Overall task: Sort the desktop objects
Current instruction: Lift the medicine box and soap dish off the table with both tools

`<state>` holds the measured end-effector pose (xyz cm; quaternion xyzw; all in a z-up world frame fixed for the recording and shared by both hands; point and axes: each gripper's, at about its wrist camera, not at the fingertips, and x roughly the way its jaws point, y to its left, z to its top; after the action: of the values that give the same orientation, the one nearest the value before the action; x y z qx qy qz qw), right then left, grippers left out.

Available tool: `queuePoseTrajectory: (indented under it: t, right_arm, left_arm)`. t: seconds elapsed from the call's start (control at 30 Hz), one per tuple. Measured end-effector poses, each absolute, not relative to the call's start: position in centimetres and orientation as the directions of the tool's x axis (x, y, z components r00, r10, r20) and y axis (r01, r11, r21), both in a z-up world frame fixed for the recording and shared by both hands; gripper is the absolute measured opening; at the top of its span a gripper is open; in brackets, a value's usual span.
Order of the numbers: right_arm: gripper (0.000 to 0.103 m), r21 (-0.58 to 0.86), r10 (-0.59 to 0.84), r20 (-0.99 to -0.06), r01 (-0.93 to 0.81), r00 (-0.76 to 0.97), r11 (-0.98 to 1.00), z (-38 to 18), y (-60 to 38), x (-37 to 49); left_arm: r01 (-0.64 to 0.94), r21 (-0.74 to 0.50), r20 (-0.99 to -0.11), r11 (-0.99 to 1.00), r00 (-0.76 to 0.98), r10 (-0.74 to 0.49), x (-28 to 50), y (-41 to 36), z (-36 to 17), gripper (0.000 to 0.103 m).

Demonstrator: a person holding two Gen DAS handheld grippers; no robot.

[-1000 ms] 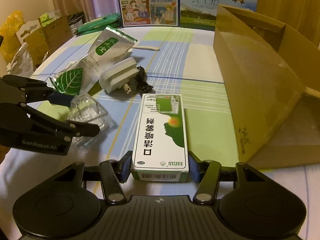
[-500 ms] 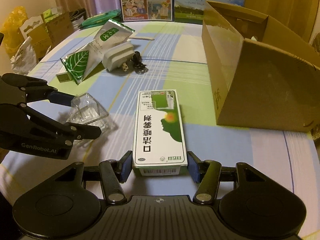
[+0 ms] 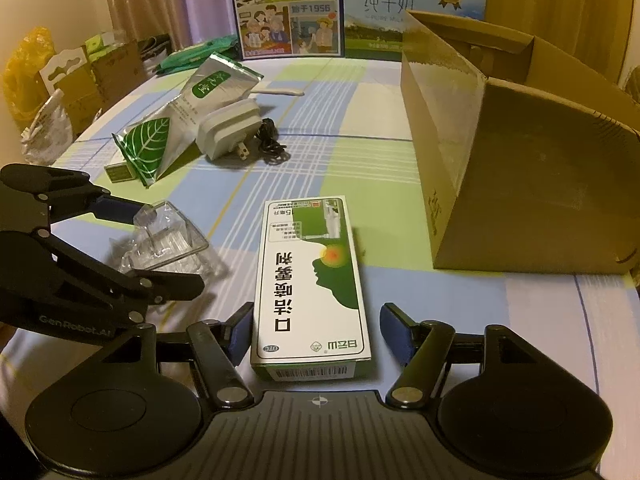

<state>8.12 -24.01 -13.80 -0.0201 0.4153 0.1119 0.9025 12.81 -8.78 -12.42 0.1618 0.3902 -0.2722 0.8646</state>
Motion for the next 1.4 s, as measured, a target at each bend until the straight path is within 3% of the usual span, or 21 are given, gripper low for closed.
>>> queuePoseTrajectory:
  t: [0.33, 1.4]
  right_arm:
    - [0.065, 0.053, 0.202, -0.752, -0.247, 0.628, 0.967, -14.1, -23.3, 9.1]
    - [0.064, 0.039, 0.19, -0.752, -0.246, 0.631, 0.968, -14.7, -23.2, 9.9]
  left_arm:
    - [0.551, -0.005, -0.764, 0.835, 0.537, -0.359, 13.4, -7.9, -12.1, 0.064]
    - [0.535, -0.006, -0.768, 0.845, 0.539, -0.346, 13.5, -8.1, -12.4, 0.065]
